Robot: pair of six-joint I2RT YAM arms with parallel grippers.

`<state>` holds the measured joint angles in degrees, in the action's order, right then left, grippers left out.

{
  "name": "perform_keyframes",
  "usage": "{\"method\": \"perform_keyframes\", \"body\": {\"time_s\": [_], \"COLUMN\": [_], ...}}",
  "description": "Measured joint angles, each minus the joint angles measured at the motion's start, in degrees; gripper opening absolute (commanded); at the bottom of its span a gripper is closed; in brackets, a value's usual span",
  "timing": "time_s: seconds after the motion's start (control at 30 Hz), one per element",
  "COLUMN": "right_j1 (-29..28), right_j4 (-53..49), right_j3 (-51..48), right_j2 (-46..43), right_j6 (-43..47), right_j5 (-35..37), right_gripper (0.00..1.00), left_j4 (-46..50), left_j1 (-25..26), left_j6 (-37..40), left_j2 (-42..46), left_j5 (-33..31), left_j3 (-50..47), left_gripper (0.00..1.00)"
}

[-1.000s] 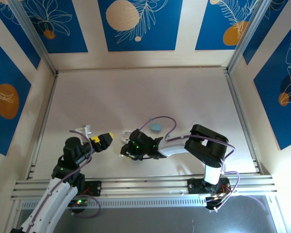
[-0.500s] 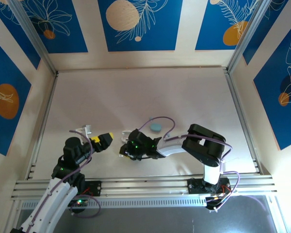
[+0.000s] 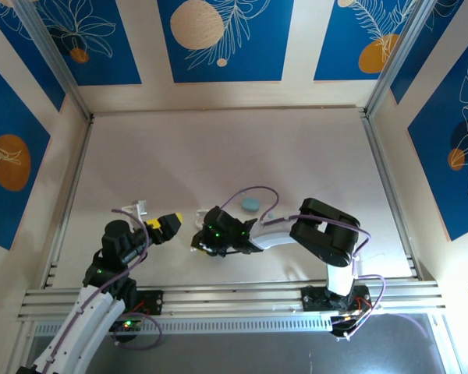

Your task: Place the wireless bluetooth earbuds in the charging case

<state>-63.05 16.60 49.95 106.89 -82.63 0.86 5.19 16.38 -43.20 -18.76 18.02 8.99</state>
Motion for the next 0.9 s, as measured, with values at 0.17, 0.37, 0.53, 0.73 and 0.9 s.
{"method": "perform_keyframes", "body": {"time_s": [0.17,0.37,0.53,0.73,0.9], "right_j1": [0.0,0.0,0.0,0.0,0.0], "right_j4": [-1.3,-1.6,-1.8,-5.3,-10.6], "right_j3": [1.1,1.4,1.5,1.5,1.7], "right_j2": [0.5,0.6,0.6,-1.7,-7.1], "right_j6": [0.1,0.7,1.4,3.6,6.5], "right_j5": [0.0,0.0,0.0,1.8,5.2], "right_gripper": [0.24,0.19,0.16,0.15,0.15], "left_j4": [0.0,0.0,0.0,0.0,0.0], "left_j1": [0.0,0.0,0.0,0.0,0.0], "left_j6": [0.0,0.0,0.0,0.0,0.0], "left_j2": [0.0,0.0,0.0,0.0,0.0], "left_j5": [0.0,0.0,0.0,0.0,0.0], "left_j3": [0.0,0.0,0.0,0.0,0.0], "left_gripper": [1.00,1.00,1.00,1.00,1.00]}}
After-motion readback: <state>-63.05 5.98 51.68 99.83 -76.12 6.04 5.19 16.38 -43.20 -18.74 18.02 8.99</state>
